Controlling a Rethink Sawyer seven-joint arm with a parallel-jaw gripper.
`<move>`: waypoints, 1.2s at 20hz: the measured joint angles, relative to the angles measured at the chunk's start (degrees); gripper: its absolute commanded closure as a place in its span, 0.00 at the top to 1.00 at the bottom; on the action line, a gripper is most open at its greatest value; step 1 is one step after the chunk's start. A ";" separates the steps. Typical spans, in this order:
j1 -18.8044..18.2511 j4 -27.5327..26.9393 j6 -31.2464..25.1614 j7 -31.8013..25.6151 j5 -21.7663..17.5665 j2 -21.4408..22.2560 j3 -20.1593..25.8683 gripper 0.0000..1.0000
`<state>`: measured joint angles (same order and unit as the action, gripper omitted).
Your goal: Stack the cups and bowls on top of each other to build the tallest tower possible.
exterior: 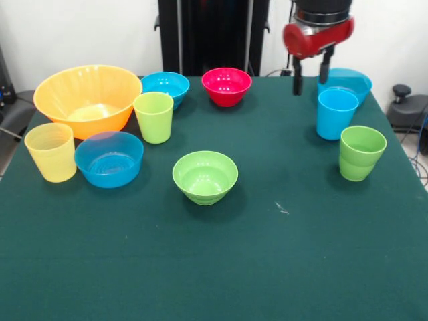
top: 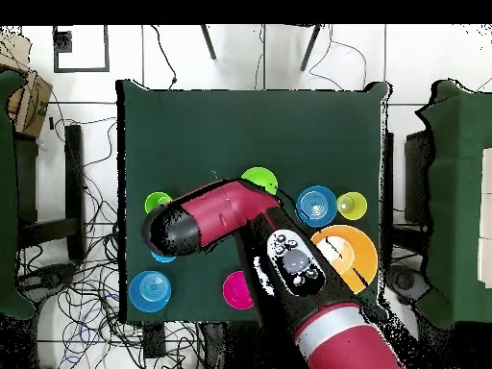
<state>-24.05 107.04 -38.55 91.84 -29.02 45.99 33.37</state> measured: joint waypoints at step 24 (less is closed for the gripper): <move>10.44 -3.00 7.05 1.01 -0.15 -4.25 -8.00 1.00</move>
<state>-13.61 104.04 -31.50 92.85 -29.17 41.74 25.37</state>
